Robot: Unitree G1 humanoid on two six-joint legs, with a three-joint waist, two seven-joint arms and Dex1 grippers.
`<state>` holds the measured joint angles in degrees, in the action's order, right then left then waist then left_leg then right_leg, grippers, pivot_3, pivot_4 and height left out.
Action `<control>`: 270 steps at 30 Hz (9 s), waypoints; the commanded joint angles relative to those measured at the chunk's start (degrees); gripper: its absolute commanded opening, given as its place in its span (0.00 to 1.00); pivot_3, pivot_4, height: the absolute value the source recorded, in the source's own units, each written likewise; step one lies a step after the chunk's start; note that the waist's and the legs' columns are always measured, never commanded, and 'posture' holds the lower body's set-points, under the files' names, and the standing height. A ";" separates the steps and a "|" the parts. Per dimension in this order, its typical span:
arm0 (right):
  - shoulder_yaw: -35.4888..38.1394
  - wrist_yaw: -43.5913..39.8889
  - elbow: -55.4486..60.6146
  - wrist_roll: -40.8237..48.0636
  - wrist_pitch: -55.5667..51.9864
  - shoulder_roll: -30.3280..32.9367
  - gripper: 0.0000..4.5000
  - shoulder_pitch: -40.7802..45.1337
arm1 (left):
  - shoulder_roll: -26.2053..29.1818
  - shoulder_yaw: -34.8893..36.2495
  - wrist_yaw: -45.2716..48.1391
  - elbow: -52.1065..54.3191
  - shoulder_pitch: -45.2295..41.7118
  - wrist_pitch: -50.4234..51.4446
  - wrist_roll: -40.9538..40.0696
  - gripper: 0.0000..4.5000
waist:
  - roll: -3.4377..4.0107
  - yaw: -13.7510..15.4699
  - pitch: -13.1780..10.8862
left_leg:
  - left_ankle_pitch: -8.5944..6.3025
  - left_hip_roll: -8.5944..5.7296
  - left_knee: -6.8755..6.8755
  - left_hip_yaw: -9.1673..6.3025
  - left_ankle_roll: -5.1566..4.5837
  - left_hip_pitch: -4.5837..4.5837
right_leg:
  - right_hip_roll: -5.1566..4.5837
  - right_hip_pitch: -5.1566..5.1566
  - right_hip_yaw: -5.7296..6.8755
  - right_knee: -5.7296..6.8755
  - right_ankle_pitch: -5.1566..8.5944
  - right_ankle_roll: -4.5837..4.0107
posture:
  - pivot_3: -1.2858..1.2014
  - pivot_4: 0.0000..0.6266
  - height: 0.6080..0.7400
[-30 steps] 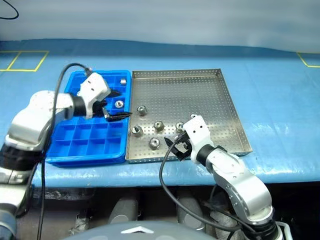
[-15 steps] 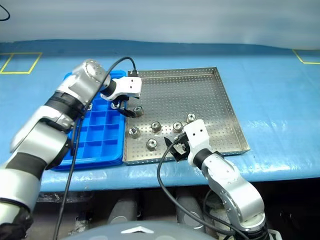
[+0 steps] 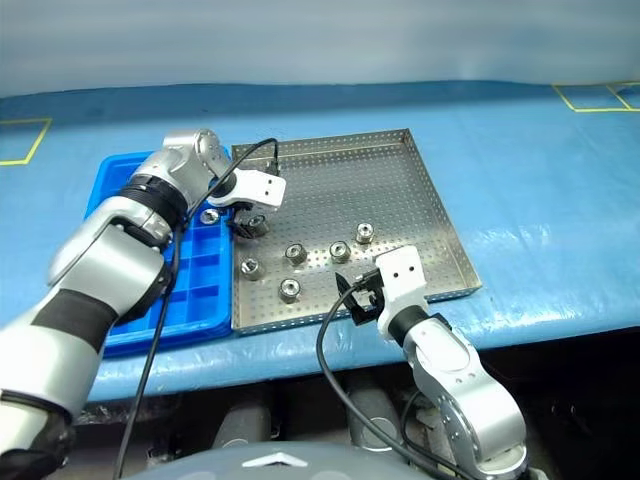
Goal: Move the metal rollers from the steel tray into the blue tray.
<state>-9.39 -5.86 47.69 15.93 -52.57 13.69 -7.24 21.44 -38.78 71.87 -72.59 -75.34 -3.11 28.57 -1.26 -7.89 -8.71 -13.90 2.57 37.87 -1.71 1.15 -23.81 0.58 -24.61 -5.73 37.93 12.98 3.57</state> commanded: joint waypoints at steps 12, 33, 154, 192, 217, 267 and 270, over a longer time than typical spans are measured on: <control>0.94 -0.40 1.91 0.16 0.81 -0.08 1.00 1.00 | 3.29 20.08 -12.59 6.48 -1.06 3.49 -11.47 0.00 | 0.00 0.03 -0.01 | 0.00 0.00 0.03 -0.01 0.00 0.00 | 0.00 0.00 0.00 0.04 -0.02 0.04 | 0.48 0.24 1.00; -0.56 -2.44 -1.56 0.47 -0.32 0.67 1.00 5.15 | 5.10 18.98 -0.26 25.50 10.96 12.11 -15.75 0.70 | 0.00 5.79 0.01 | 0.04 -0.08 0.31 0.00 0.07 0.09 | -0.03 0.10 -0.01 0.29 -0.04 0.09 | 0.50 0.24 1.00; -3.63 -2.43 -6.35 -3.90 4.05 -3.71 1.00 6.85 | 9.73 21.31 -9.96 60.47 22.25 39.40 -36.86 0.97 | 0.00 3.59 0.10 | 0.21 -0.05 0.02 -0.05 0.34 0.25 | 0.00 0.08 0.01 0.28 -0.13 0.05 | 0.48 0.24 1.00; -2.27 1.21 -4.45 -4.77 4.78 -5.35 1.00 2.94 | 2.84 18.46 -8.59 41.03 22.30 28.27 -25.33 0.38 | 0.01 0.17 0.08 | 0.15 -0.03 0.06 -0.05 0.24 0.15 | 0.02 0.02 -0.05 0.26 -0.10 0.05 | 0.46 0.24 1.00; -17.08 -12.40 -20.43 -7.03 18.84 -4.38 1.00 16.03 | 9.49 49.59 -45.49 101.07 64.03 57.37 -27.17 0.38 | -0.03 7.20 0.05 | 0.16 -0.01 0.02 -0.10 0.26 0.23 | -0.05 0.11 0.07 0.23 -0.10 0.02 | 0.57 0.24 1.00; -3.67 -11.99 -5.52 -8.33 22.83 4.18 1.00 -3.39 | 13.40 5.04 3.81 60.62 27.60 26.98 -31.01 0.95 | 0.00 3.21 0.04 | 0.21 -0.02 0.07 0.12 0.33 0.23 | 0.00 0.11 -0.13 0.07 -0.04 -0.24 | 0.47 0.24 1.00; -3.89 -11.51 -5.64 -8.58 22.97 3.85 1.00 -3.84 | 12.08 1.98 8.00 57.00 25.59 22.69 -28.14 0.95 | 0.00 2.97 0.04 | 0.20 -0.02 0.08 0.17 0.31 0.21 | 0.01 0.09 -0.19 0.07 -0.04 -0.23 | 0.47 0.24 1.00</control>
<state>-13.18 -17.50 39.48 7.14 -30.51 17.80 -10.80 33.87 -35.76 77.05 -14.83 -47.77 22.62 -1.02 -1.26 -4.92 -8.67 -13.70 2.55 37.94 -1.54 1.46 -23.60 0.59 -24.53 -5.92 38.00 12.94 3.34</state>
